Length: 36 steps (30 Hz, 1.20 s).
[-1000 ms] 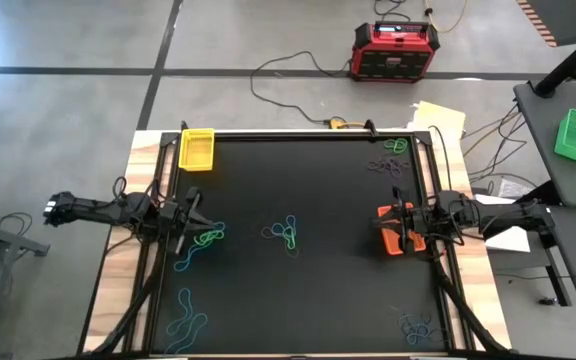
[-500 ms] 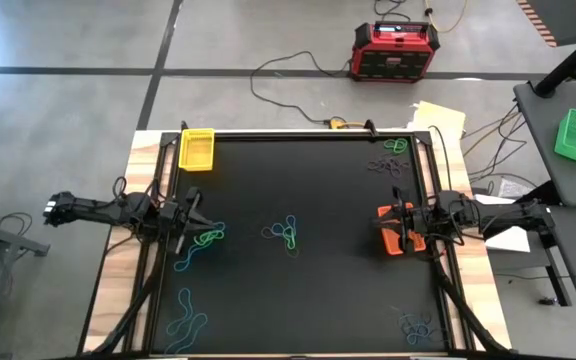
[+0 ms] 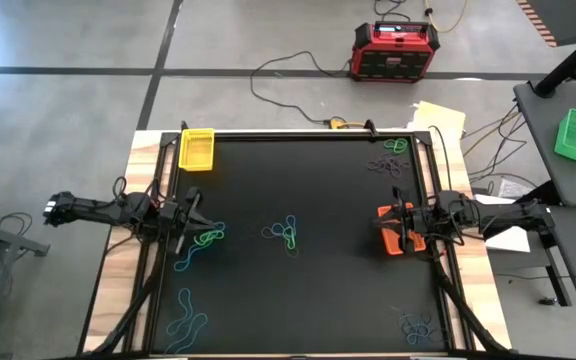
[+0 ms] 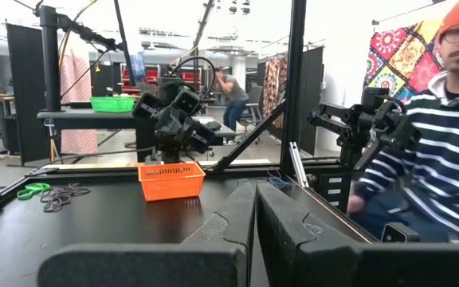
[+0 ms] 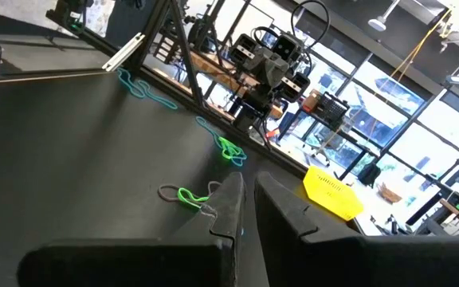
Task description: Sort rubber bands into baskets
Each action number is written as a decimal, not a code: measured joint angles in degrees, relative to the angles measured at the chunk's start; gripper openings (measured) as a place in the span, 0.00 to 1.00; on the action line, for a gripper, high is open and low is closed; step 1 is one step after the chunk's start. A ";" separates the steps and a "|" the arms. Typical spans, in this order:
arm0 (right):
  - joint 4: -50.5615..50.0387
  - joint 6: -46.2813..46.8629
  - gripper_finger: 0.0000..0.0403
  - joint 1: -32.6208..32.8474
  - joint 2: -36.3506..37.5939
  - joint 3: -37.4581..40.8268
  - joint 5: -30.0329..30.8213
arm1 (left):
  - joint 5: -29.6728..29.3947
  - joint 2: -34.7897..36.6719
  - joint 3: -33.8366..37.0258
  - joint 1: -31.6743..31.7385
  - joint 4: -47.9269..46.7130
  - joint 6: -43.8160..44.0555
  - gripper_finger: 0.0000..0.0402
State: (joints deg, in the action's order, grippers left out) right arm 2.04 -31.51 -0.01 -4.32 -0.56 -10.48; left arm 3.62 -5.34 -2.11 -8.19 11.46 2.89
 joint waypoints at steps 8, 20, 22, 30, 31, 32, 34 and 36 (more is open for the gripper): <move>0.00 0.00 0.07 0.00 0.00 -0.02 0.00 | 0.00 0.01 -0.01 -0.01 0.02 -0.01 0.00; 0.00 0.00 0.07 0.00 -0.02 0.00 -0.02 | -0.04 0.00 0.00 -0.02 0.58 -0.02 0.00; 0.00 0.00 0.07 -0.01 -0.02 -0.02 -0.01 | -0.69 0.02 0.00 0.04 2.29 -0.02 0.00; 0.00 0.00 0.07 0.00 -0.02 0.00 -0.02 | -1.46 0.02 0.00 0.03 10.87 1.85 0.00; 0.00 0.00 0.07 0.00 -0.02 0.00 0.00 | -1.46 0.01 0.00 0.02 12.79 3.23 0.00; 0.00 0.00 0.07 -0.01 -0.01 0.00 -0.01 | -1.46 -0.02 0.00 0.02 14.88 4.31 0.00; 0.00 0.00 0.07 -0.01 -0.02 -0.01 -0.01 | -2.46 -0.24 0.00 -0.01 19.33 4.97 0.00; 0.00 0.00 0.07 0.00 -0.02 -0.01 -0.01 | -5.97 -0.94 0.00 0.00 23.62 5.77 0.00</move>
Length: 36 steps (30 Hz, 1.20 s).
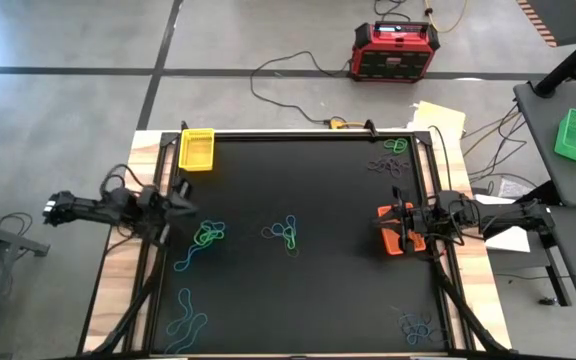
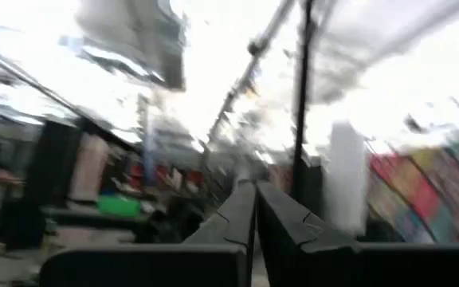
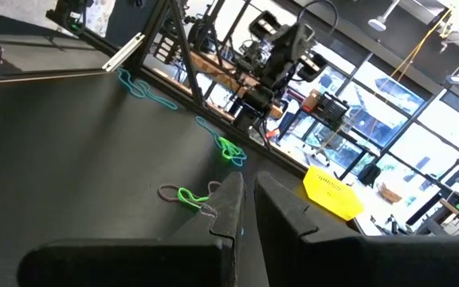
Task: Sort rubber bands into baskets
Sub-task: Put the purple rubber band into the yellow bin
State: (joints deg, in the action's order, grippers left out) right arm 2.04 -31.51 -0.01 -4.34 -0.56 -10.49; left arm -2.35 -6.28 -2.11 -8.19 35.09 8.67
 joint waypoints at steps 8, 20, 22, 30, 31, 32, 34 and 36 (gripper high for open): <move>0.00 0.00 0.07 0.00 0.00 -0.01 0.00 | -4.11 -8.72 0.00 -0.04 11.95 4.09 0.00; 0.04 0.00 0.07 0.00 0.00 -0.01 0.01 | -16.96 -28.64 -8.83 0.20 15.95 -7.81 0.00; 0.04 0.00 0.07 0.00 0.00 -0.02 -0.01 | -15.81 -31.13 -13.08 0.11 7.45 -7.12 0.00; 0.11 0.00 0.07 -0.01 0.00 0.01 0.01 | -17.91 -44.84 -27.81 0.11 -27.03 6.22 0.02; 0.11 0.00 0.07 0.00 0.00 -0.01 0.00 | -18.05 -46.61 -28.45 0.11 -27.64 6.62 0.04; 0.13 0.00 0.07 0.00 0.00 -0.01 -0.01 | -18.09 -48.20 -28.90 0.11 -27.63 6.95 0.06; 0.13 0.00 0.07 0.00 0.02 0.01 -0.01 | -18.16 -51.13 -29.74 0.11 -26.98 7.54 0.10; 0.15 0.00 0.07 -0.02 0.02 0.01 -0.01 | -18.18 -53.68 -29.96 0.10 -26.89 9.00 0.16</move>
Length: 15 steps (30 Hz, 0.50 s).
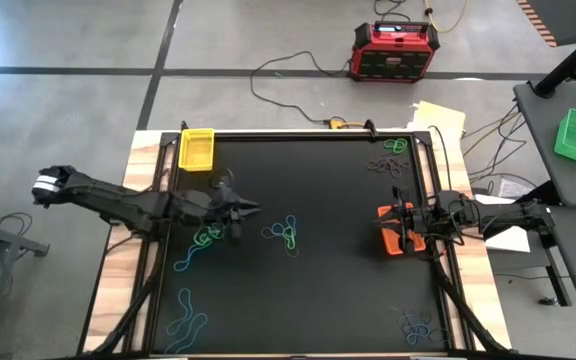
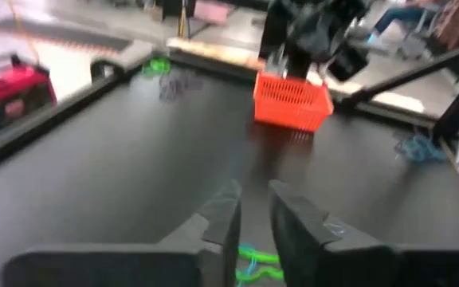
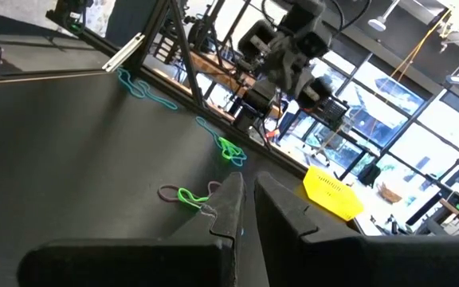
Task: Sort rubber bands into baskets
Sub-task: Put the purple rubber band into the yellow bin
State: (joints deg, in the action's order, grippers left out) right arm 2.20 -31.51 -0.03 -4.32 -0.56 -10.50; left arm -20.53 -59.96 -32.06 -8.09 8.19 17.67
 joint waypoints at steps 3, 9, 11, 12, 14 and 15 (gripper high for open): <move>0.01 0.00 0.07 0.01 -0.01 -0.01 0.00 | 0.16 -3.19 -0.01 -0.08 0.74 3.54 0.26; 0.04 0.00 0.07 0.02 -0.02 0.00 0.00 | 6.63 -8.04 -1.29 -2.24 8.80 5.54 0.46; 0.04 0.00 0.07 0.02 -0.01 0.00 0.00 | 6.55 -9.50 -2.09 -2.99 7.06 5.50 0.52; 0.04 0.00 0.07 0.01 -0.02 0.00 0.00 | 6.44 -10.30 -2.29 -3.32 6.64 5.41 0.55; 0.04 0.00 0.07 0.02 -0.02 0.00 0.00 | 4.35 -12.15 -2.48 -4.07 6.72 5.30 0.60; 0.05 0.00 0.07 0.01 0.00 0.00 0.00 | 2.49 -13.32 -2.48 -4.61 6.83 5.34 0.62</move>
State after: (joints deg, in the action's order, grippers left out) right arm 2.25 -31.51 -0.02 -4.32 -0.56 -10.50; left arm -18.05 -73.28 -34.54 -12.70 15.02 23.01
